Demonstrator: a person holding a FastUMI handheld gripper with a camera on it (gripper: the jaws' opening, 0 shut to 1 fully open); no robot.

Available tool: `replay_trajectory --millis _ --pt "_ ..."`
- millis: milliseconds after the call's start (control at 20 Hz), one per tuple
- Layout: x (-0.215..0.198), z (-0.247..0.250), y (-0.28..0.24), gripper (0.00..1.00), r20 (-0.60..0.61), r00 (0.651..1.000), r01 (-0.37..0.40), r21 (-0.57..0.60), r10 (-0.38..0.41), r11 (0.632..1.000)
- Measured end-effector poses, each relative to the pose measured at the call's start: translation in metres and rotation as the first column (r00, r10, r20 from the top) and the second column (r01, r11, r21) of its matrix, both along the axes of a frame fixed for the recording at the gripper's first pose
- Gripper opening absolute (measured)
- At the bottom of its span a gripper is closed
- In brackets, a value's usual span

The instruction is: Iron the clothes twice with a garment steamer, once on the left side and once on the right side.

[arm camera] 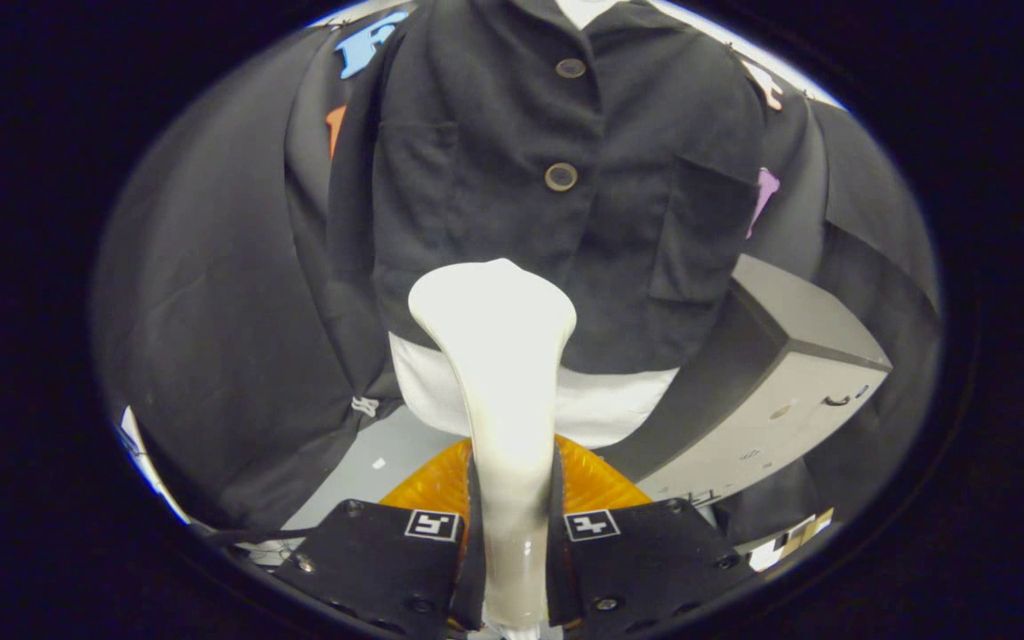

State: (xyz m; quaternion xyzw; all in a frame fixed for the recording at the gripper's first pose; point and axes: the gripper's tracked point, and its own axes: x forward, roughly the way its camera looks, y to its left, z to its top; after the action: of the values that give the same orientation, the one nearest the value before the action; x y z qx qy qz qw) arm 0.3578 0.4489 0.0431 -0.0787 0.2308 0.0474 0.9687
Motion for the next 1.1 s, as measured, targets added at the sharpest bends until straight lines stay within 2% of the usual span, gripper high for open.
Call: replay_trajectory --millis 250,400,600,850,1100 --pt "-0.047 0.046 -0.054 0.30 0.144 0.988 -0.054 0.055 0.046 0.997" --pt "-0.074 0.057 -0.102 0.30 0.205 0.978 -0.070 0.111 0.047 0.991" --pt "-0.112 0.066 -0.179 0.30 0.285 0.959 -0.067 0.188 0.011 0.980" --pt "-0.168 0.062 -0.291 0.30 0.377 0.926 -0.060 0.222 -0.029 0.973" --pt "-0.233 0.033 -0.397 0.30 0.388 0.916 0.017 0.219 -0.103 0.976"
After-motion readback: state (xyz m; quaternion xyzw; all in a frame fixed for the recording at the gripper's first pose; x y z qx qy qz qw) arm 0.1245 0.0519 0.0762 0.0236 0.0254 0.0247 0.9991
